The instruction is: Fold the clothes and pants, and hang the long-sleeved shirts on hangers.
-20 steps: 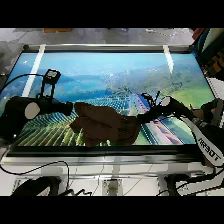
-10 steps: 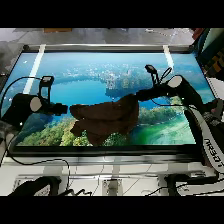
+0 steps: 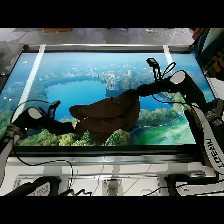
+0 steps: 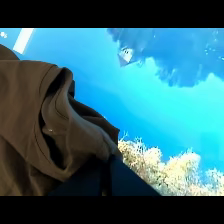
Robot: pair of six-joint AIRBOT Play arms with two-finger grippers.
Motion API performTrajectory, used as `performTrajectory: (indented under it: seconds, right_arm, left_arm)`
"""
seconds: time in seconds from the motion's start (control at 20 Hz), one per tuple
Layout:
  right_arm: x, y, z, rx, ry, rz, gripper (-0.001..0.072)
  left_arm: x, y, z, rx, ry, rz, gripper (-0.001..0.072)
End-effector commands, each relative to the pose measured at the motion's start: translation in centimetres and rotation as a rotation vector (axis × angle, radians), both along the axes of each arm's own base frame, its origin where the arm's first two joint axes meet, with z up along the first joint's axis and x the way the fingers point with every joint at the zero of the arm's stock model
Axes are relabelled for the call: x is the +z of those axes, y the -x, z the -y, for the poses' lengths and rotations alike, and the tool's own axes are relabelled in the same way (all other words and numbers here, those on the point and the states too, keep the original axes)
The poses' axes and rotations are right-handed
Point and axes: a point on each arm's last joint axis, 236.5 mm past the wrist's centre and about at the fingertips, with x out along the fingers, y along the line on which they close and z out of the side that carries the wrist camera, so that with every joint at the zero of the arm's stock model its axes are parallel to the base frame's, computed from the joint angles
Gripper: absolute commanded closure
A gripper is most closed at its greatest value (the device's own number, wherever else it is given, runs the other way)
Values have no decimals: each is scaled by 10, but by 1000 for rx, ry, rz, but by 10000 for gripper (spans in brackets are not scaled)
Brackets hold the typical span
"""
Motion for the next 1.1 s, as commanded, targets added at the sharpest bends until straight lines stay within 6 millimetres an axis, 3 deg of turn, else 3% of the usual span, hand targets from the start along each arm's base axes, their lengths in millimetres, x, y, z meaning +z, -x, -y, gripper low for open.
performTrajectory:
  seconds: [0.0, 0.2, 0.25, 0.35, 0.4, 0.5, 0.65, 0.8, 0.9, 1.05]
  right_arm:
    - [2, -3, 0, -6, -2, 10, 695]
    - [2, -3, 0, -6, -2, 11, 695]
    - [2, -3, 0, -7, -2, 13, 695]
    - [5, -8, 1, -21, -3, 32, 695]
    - [8, -14, 2, -35, -5, 54, 695]
    - [26, -31, 9, -83, -11, 127, 695]
    - [72, -56, 31, -165, -29, 235, 695]
    - [132, -72, 72, -264, -29, 355, 695]
    - [182, -73, 103, -320, -30, 459, 695]
    - [255, -56, 143, -395, -23, 609, 695]
  left_arm:
    - [-18, 3, 22, 108, 128, -33, 288]
    - [-34, -4, 34, 160, 160, -66, 292]
    - [-38, -3, 38, 159, 161, -76, 351]
    - [-42, -5, 41, 154, 151, -73, 607]
    - [-39, -11, 40, 150, 151, -55, 687]
    - [-17, -38, 33, 156, 166, 7, 688]
    - [59, -101, 6, 173, 198, 195, 689]
    - [176, -151, -43, 202, 178, 474, 689]
    - [260, -163, -79, 232, 129, 672, 689]
    - [366, -153, -120, 289, 30, 929, 689]
